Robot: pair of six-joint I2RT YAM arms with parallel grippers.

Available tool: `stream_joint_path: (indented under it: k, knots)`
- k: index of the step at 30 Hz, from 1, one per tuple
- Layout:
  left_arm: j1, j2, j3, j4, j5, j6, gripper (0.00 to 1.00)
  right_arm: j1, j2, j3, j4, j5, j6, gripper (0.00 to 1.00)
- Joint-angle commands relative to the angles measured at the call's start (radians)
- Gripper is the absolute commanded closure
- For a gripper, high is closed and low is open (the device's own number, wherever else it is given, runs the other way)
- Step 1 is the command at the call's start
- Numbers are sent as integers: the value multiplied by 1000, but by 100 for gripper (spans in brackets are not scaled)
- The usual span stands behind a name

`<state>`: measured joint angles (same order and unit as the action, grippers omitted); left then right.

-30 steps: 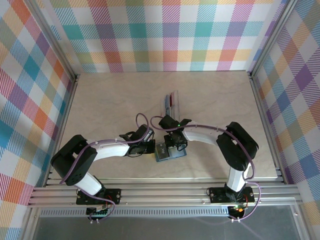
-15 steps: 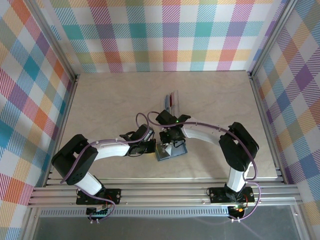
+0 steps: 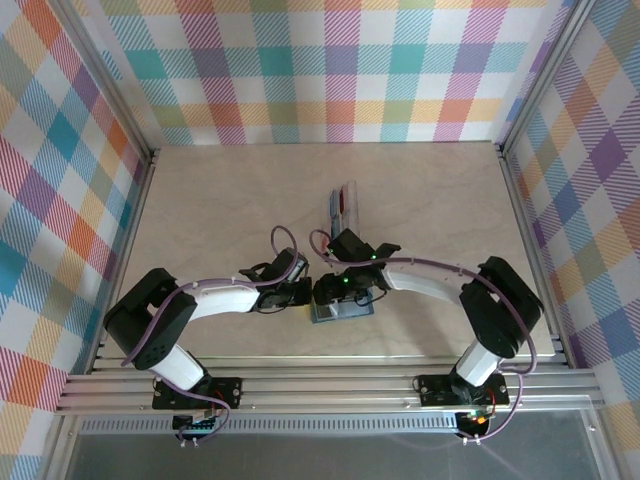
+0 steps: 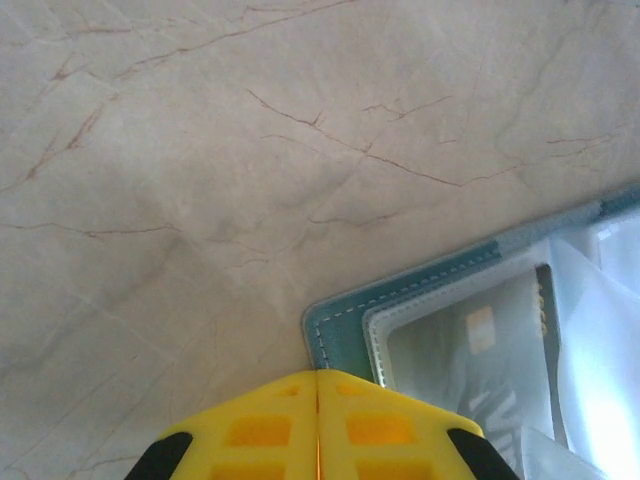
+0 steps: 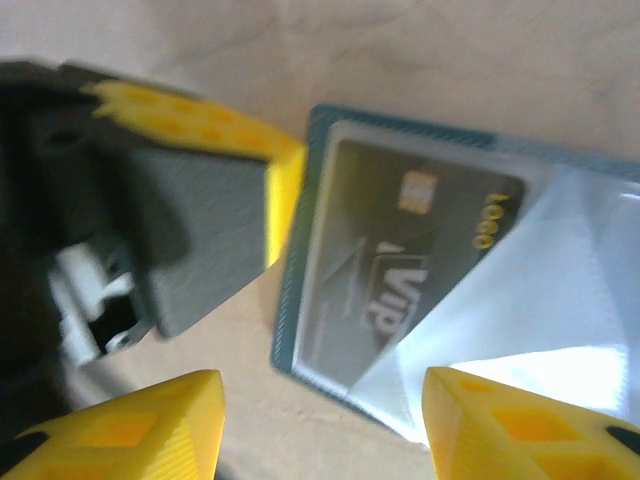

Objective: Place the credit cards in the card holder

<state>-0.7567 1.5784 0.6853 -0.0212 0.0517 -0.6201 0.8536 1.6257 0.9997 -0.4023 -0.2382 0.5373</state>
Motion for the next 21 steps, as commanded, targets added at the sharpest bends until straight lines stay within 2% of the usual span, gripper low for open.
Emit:
stream_joint_path:
  k: [1,4,7,9,18,21]
  knots:
    - [2,49,-33,52,25,-19,91,12,-83,-8,42,-83,-28,42]
    - [7,40,-38,60,39,-19,90,4,-127,-23,29,-53,-36,39]
    - [8,42,-38,65,46,-18,90,5,-130,20,-93,138,-29,38]
    - [11,41,-40,65,48,-19,90,5,-124,36,-145,206,-22,38]
    - [16,49,-38,68,58,-14,90,23,-124,-22,-193,265,20,45]
    - [16,61,-37,75,63,-16,90,22,-96,-31,-174,237,21,49]
